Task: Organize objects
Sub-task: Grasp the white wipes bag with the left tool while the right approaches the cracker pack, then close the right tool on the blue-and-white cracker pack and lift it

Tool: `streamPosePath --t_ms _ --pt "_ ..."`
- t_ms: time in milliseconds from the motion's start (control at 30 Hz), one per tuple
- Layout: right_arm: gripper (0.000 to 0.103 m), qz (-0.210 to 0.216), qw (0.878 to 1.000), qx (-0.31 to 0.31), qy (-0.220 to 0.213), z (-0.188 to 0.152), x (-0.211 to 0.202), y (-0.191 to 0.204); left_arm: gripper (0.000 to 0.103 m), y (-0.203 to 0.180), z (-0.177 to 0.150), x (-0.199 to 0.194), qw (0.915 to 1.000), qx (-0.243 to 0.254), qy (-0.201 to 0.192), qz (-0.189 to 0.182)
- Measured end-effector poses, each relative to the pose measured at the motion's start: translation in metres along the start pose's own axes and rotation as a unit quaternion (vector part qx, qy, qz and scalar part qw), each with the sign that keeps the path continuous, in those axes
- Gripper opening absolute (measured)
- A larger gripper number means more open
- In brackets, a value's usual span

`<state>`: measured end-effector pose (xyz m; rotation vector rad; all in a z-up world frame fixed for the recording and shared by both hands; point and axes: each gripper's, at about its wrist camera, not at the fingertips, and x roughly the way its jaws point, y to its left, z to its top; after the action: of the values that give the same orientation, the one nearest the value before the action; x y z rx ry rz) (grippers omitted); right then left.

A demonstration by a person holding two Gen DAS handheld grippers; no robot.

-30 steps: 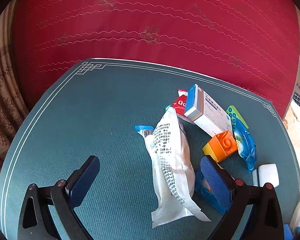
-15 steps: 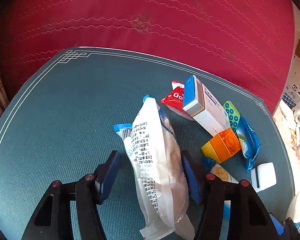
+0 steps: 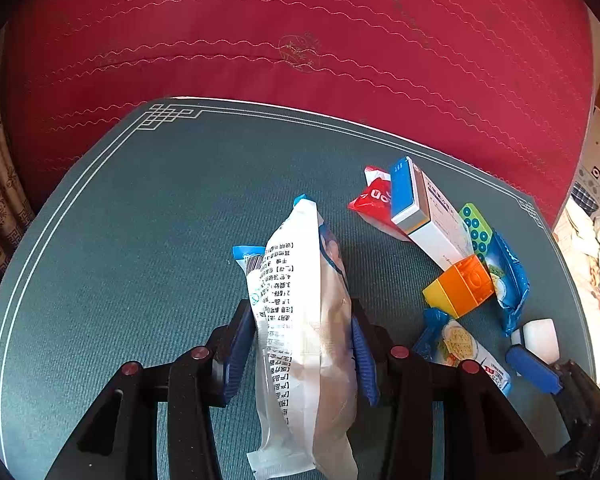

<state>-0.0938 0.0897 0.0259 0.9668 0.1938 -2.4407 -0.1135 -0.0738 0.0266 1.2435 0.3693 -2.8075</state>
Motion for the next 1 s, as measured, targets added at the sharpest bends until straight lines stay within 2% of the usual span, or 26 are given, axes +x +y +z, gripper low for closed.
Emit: streamPosePath --t_ms 167,300,433,733,1000 --pt "0.072 0.015 1.000 -0.006 0.025 0.006 0.018 0.000 0.048 -0.002 -0.002 -0.002 1.0000 0.003 0.000 -0.008" --pt "0.059 0.014 0.999 -0.009 0.034 0.005 0.021 0.002 0.048 -0.004 -0.003 -0.002 0.9999 0.005 0.001 -0.011" --pt "0.051 0.014 0.999 -0.016 0.034 0.002 0.019 0.006 0.048 -0.002 0.000 -0.001 0.9999 0.001 0.001 -0.015" --pt "0.044 -0.002 0.999 0.020 0.029 -0.030 -0.015 0.006 0.048 -0.010 0.001 -0.017 0.9992 0.005 -0.014 -0.037" --pt "0.044 -0.051 0.997 0.058 0.022 -0.068 -0.057 -0.002 0.048 -0.025 0.000 -0.034 0.9976 0.018 -0.029 -0.060"
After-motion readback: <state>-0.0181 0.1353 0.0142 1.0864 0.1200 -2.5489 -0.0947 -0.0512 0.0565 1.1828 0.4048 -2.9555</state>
